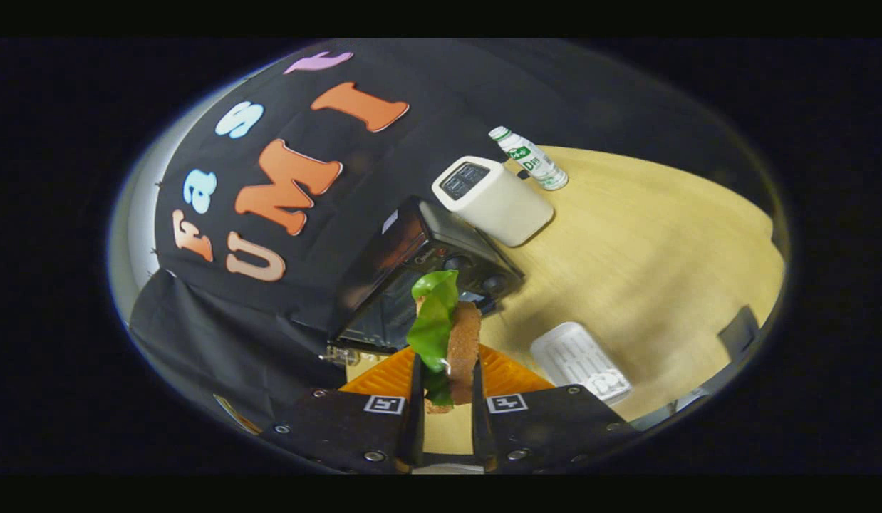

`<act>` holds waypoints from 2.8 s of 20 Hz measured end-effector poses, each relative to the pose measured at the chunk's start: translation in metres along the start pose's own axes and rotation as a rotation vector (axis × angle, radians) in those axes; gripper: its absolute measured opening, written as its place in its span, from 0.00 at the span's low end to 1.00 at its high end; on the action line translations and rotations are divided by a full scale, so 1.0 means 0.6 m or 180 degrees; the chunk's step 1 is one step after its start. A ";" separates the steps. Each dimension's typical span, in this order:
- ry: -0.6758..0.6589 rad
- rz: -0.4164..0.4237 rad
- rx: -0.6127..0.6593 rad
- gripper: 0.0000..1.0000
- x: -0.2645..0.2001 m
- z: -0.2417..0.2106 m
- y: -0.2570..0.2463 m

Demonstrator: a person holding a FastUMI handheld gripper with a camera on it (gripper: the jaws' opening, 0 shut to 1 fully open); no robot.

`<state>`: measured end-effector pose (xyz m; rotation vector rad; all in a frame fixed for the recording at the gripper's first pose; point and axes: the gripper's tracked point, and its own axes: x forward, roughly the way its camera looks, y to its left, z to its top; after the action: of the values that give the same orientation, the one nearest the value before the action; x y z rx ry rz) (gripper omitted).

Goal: Open the toaster oven, put the food inside, and close the toaster oven door.

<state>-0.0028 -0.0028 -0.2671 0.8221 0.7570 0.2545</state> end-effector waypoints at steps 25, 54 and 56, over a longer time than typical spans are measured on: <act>-0.1126 0.0265 0.1580 0.27 0.327 -0.042 0.119; -0.1231 -0.0770 0.1636 0.98 0.334 -0.081 0.075; -0.1177 -0.0870 0.1614 0.98 0.334 -0.088 0.068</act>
<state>0.1068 0.1506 -0.3620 1.1882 0.5780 -0.3434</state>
